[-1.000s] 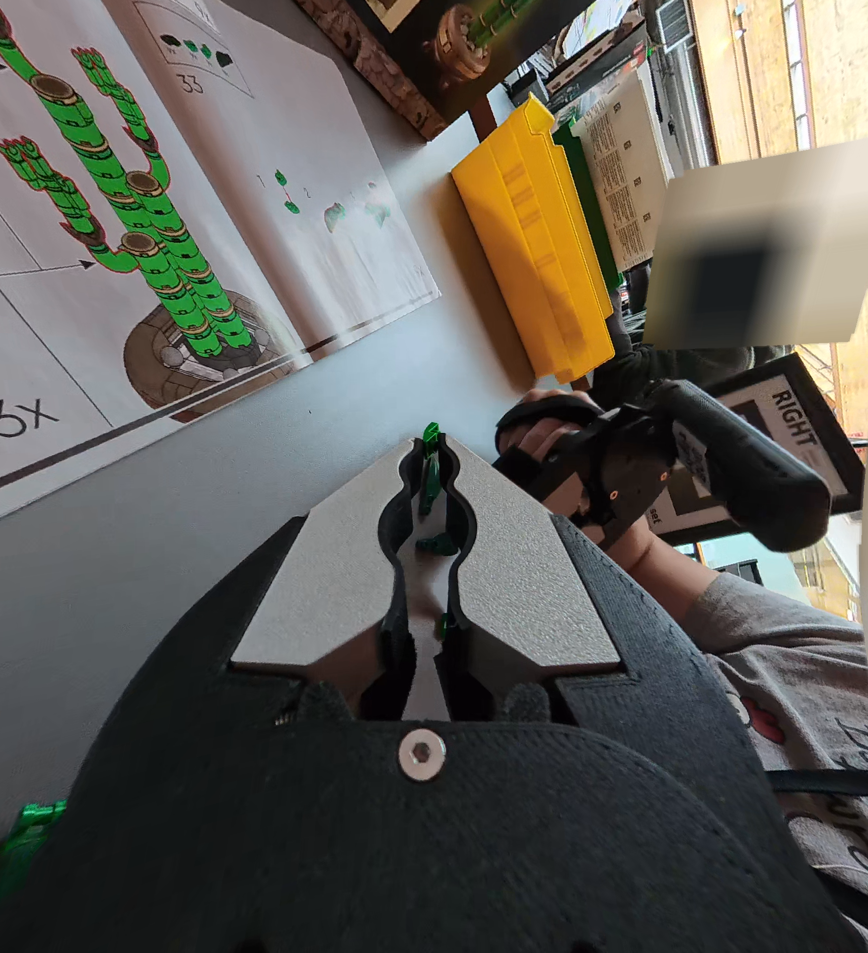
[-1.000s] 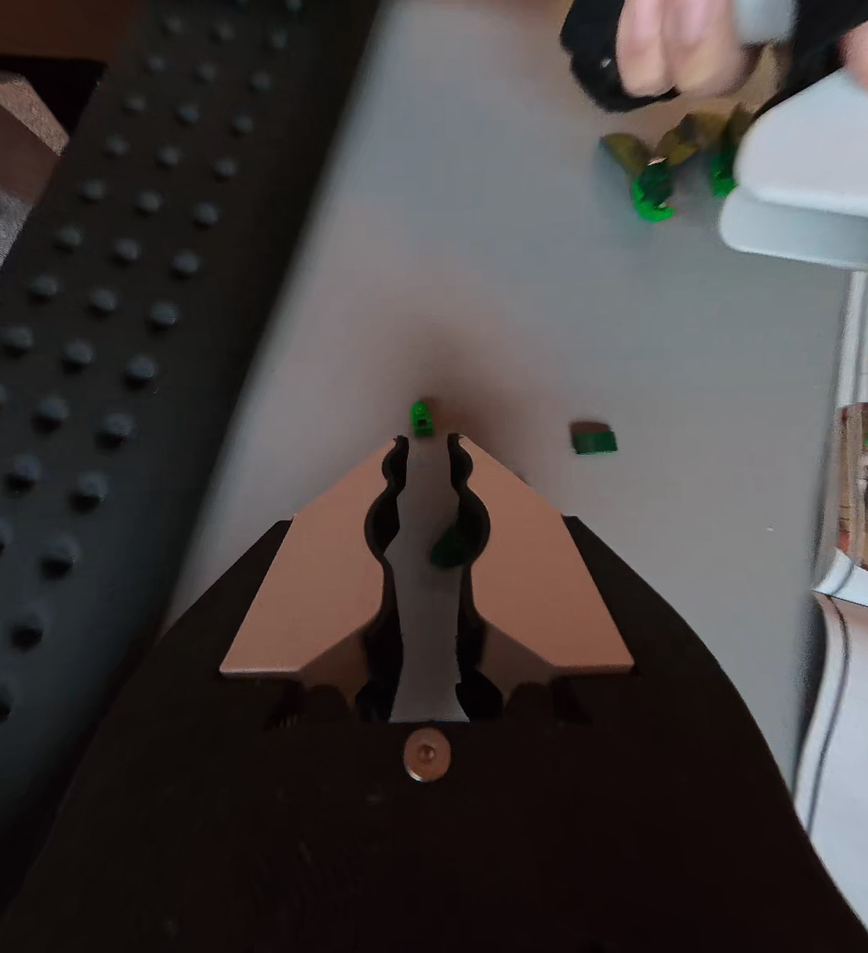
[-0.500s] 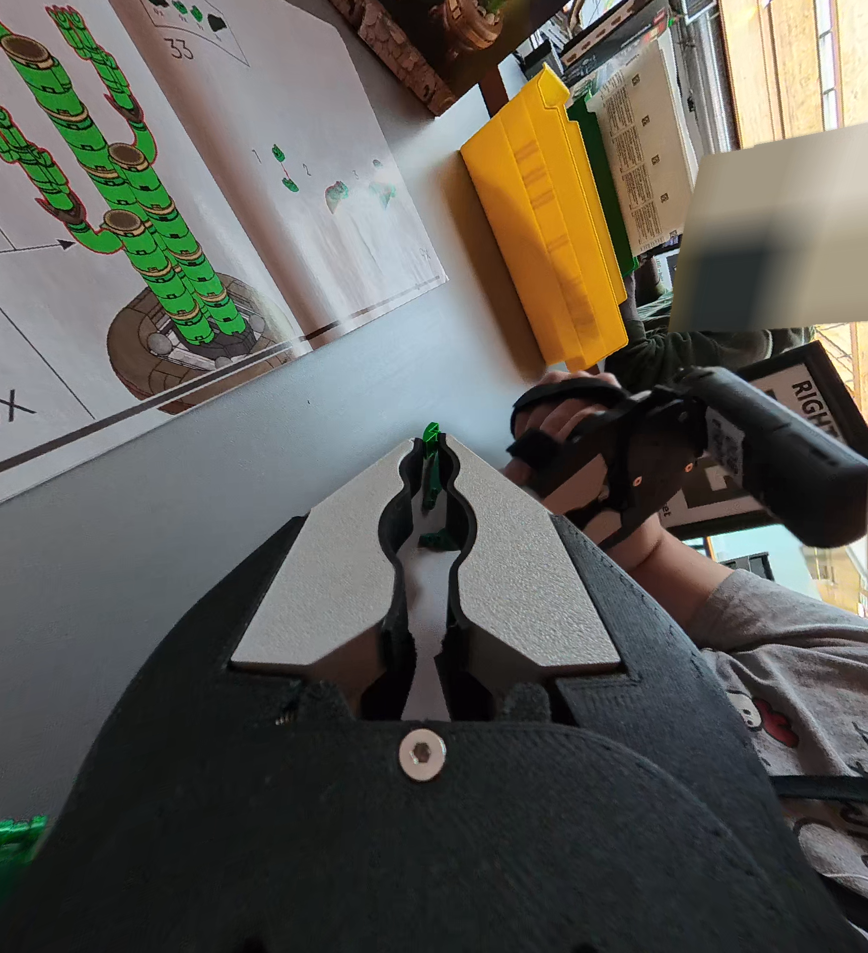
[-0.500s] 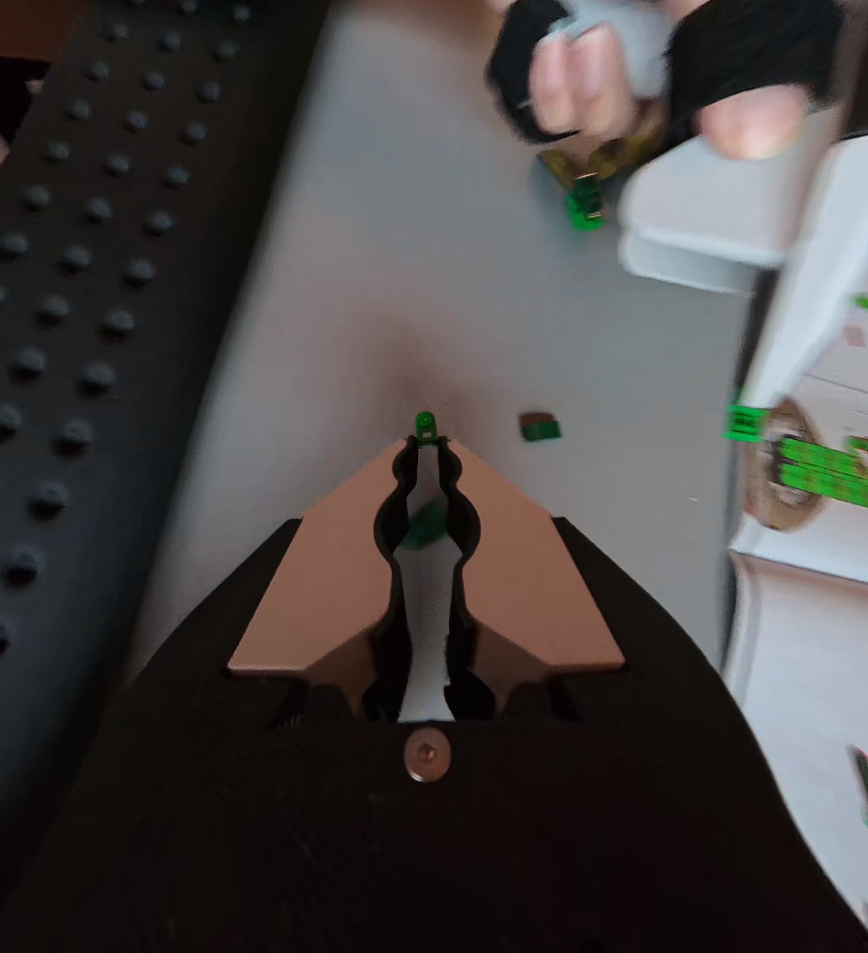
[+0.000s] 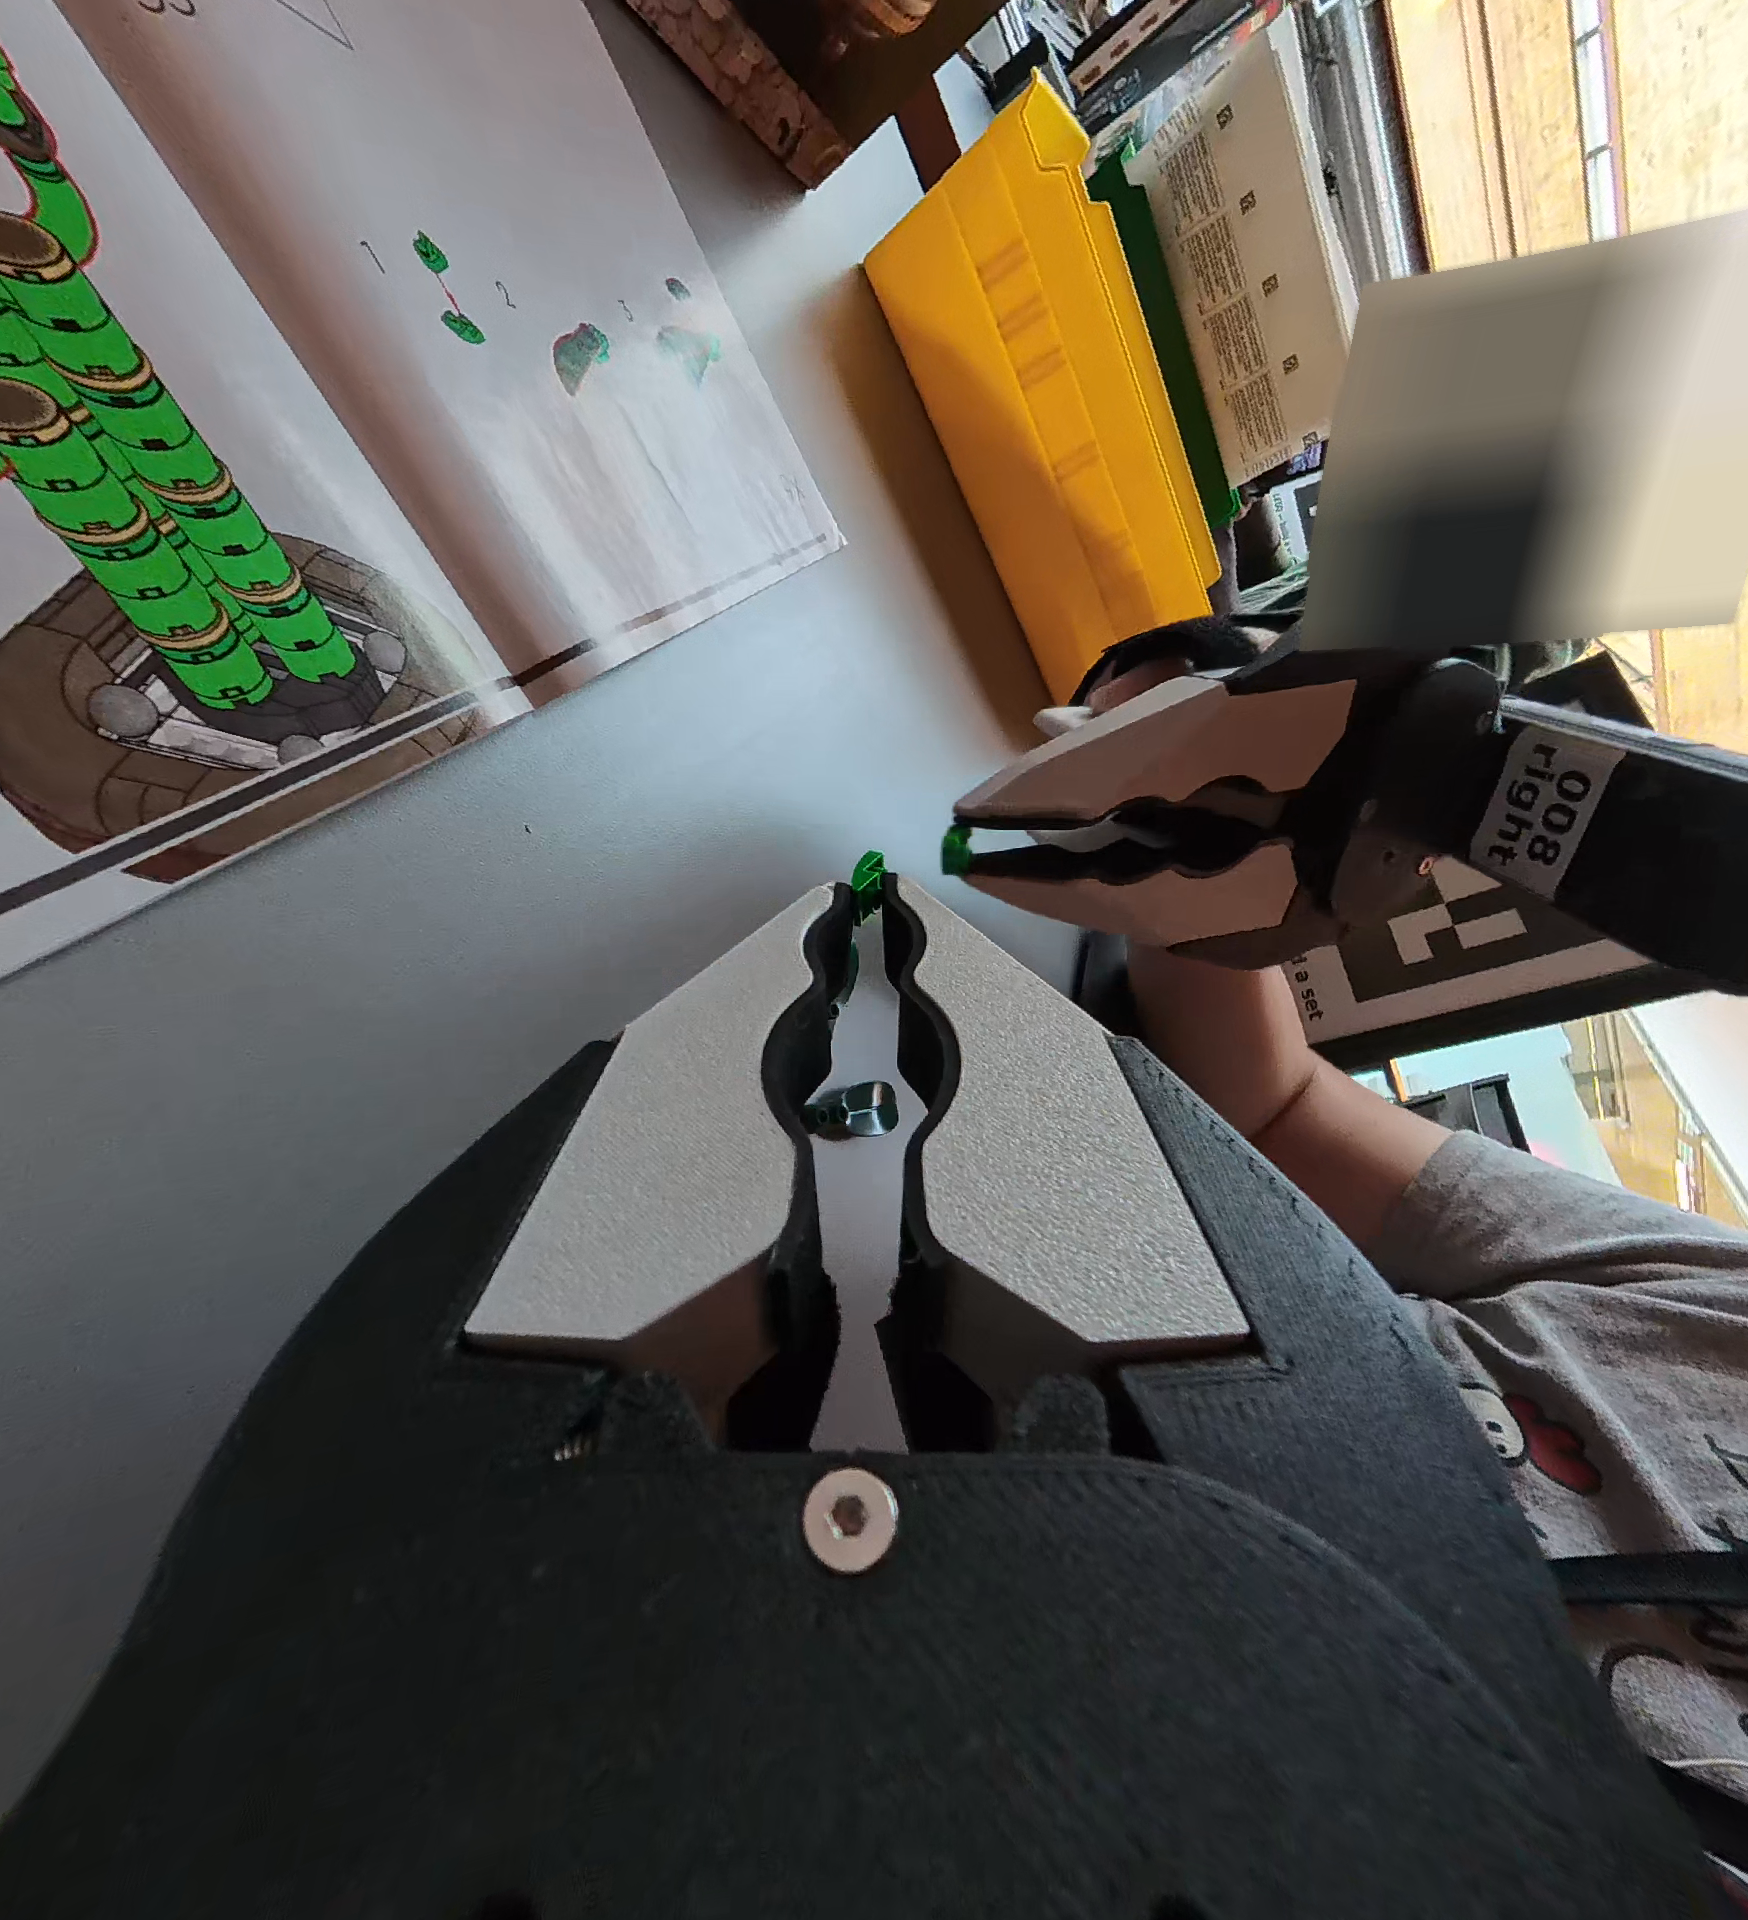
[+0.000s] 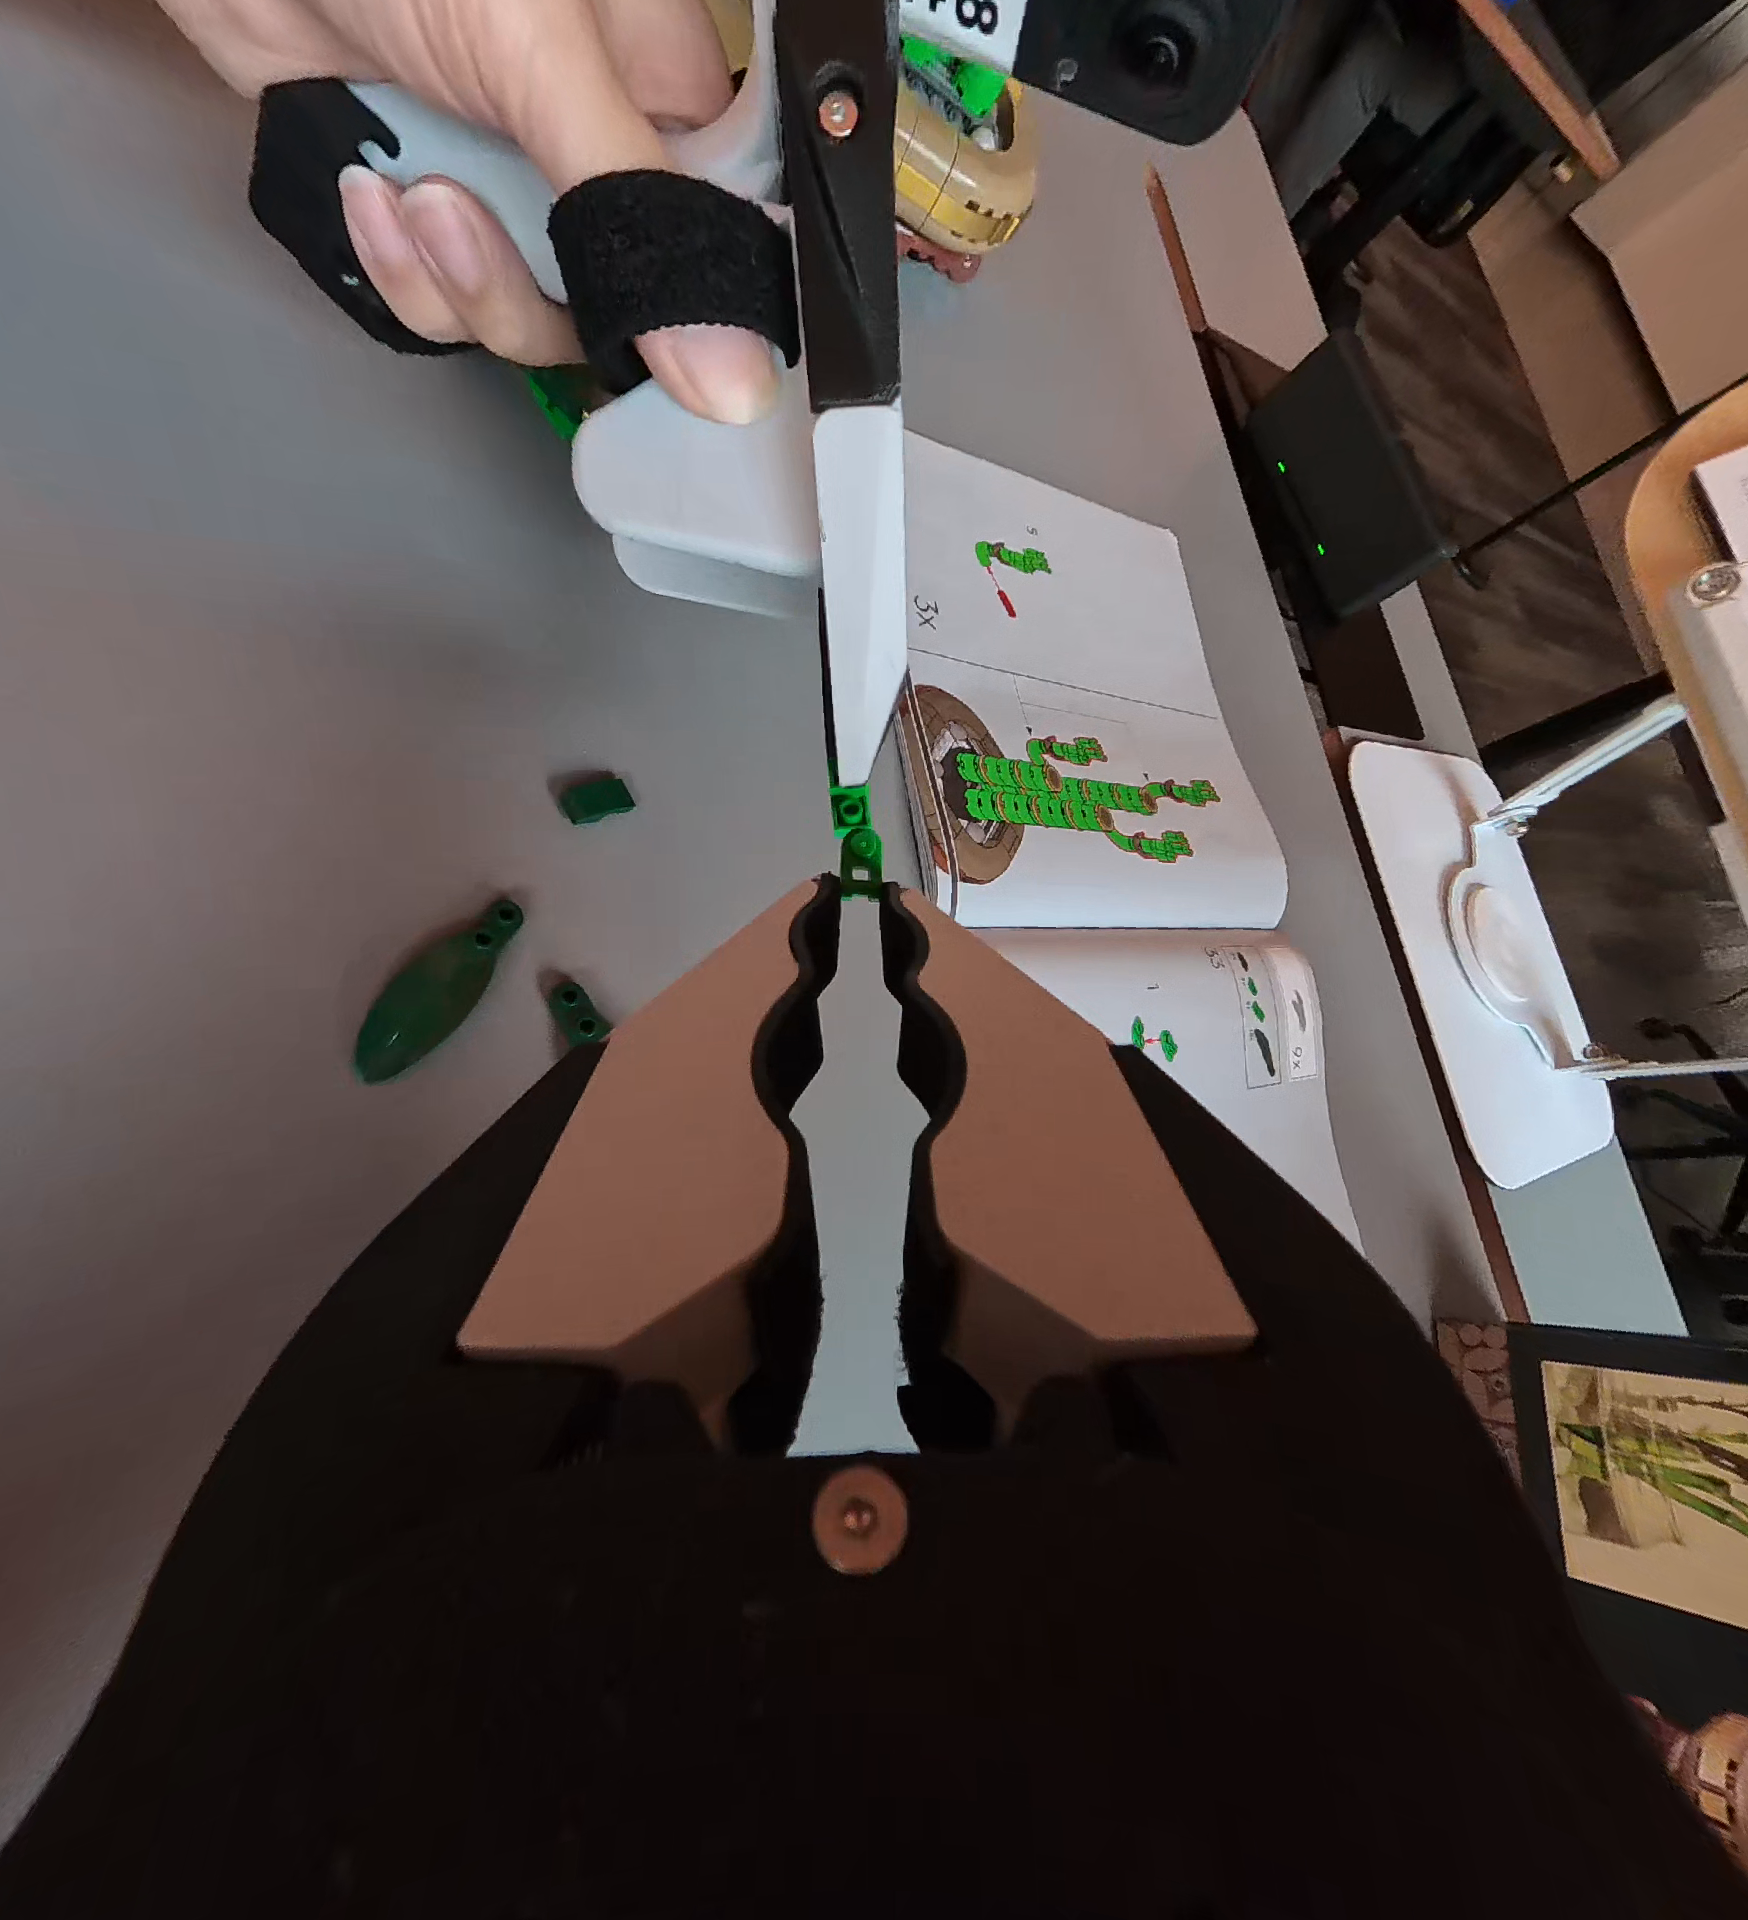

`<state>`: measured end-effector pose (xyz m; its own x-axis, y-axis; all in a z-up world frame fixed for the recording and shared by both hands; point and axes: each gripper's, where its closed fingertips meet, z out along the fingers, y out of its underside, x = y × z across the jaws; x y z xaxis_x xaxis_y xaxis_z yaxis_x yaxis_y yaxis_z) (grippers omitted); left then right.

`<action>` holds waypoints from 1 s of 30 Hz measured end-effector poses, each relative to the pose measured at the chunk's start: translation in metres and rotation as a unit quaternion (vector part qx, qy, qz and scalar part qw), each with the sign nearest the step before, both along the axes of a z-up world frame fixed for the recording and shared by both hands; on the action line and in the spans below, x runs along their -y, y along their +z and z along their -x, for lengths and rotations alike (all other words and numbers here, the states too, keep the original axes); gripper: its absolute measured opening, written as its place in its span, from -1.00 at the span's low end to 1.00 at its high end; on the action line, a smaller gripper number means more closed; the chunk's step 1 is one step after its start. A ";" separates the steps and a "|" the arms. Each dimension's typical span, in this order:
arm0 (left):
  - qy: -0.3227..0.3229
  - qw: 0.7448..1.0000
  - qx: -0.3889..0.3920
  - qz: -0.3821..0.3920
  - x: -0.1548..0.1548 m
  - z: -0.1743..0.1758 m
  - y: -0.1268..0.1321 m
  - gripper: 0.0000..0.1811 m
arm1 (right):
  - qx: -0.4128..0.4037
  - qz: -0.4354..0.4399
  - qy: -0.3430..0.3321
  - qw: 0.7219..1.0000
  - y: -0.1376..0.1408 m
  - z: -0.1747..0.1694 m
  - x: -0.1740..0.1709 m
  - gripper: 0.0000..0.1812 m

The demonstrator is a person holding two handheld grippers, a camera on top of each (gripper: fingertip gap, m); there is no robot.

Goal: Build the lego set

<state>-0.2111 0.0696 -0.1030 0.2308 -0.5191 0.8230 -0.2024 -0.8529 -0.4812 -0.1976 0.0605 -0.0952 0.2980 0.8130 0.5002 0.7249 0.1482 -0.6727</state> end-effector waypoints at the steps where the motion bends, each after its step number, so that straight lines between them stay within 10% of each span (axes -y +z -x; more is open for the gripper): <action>1: -0.001 1.000 0.000 0.000 0.001 -0.001 0.000 -0.96 | 0.005 -0.002 0.000 1.000 -0.002 0.001 -0.001 -0.93; 30: -0.009 1.000 -0.011 -0.017 0.005 -0.010 -0.007 -0.95 | 0.063 0.003 -0.026 0.998 -0.016 0.001 -0.004 -0.94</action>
<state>-0.2012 0.0650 -0.1098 0.2386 -0.5507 0.7999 -0.2280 -0.8324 -0.5051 -0.1988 0.0645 -0.1107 0.2751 0.8006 0.5323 0.8108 0.1044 -0.5760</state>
